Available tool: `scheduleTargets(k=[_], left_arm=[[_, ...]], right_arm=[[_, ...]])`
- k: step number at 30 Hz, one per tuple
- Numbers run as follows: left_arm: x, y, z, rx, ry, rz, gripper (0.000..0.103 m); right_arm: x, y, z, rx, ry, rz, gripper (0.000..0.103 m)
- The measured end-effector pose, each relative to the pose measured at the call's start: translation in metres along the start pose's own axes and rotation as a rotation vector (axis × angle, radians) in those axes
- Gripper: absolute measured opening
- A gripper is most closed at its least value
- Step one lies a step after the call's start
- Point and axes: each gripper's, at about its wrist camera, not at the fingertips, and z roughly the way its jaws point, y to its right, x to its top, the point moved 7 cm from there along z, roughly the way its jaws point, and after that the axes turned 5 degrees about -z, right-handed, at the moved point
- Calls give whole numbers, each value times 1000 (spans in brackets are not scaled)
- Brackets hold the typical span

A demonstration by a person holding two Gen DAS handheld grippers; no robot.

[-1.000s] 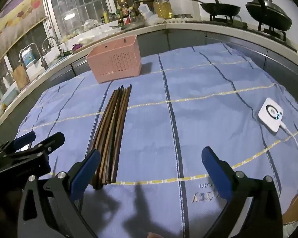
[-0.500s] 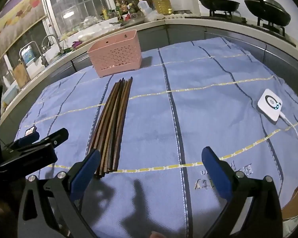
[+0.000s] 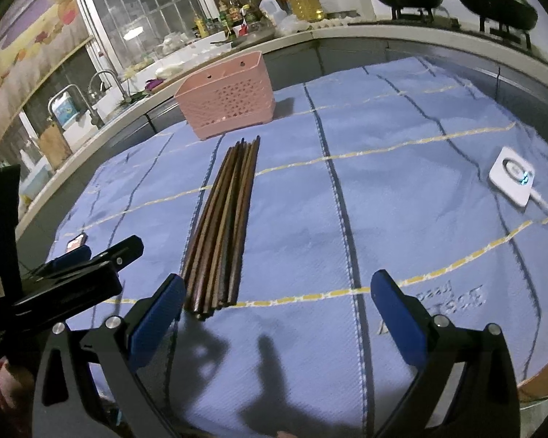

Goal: Organize utensils
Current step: 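Move both tools toward the bundle of brown chopsticks, then grasp one brown chopstick with the left tool while the right tool grasps another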

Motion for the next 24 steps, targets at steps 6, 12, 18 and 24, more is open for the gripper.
scheduleTargets(k=[6, 12, 18, 24], left_arm=[[-14, -4, -3, -13, -15, -11, 98], [-26, -16, -19, -63, 7, -77, 98], [-22, 1, -20, -160, 10, -12, 89], [-12, 17, 21, -254, -118, 15, 48]], right_arm=[[-8, -9, -1, 80, -23, -2, 100], [1, -17, -11, 40, 32, -75, 84], [13, -20, 8, 5, -10, -183, 34], [5, -30, 51, 4, -126, -281, 27]])
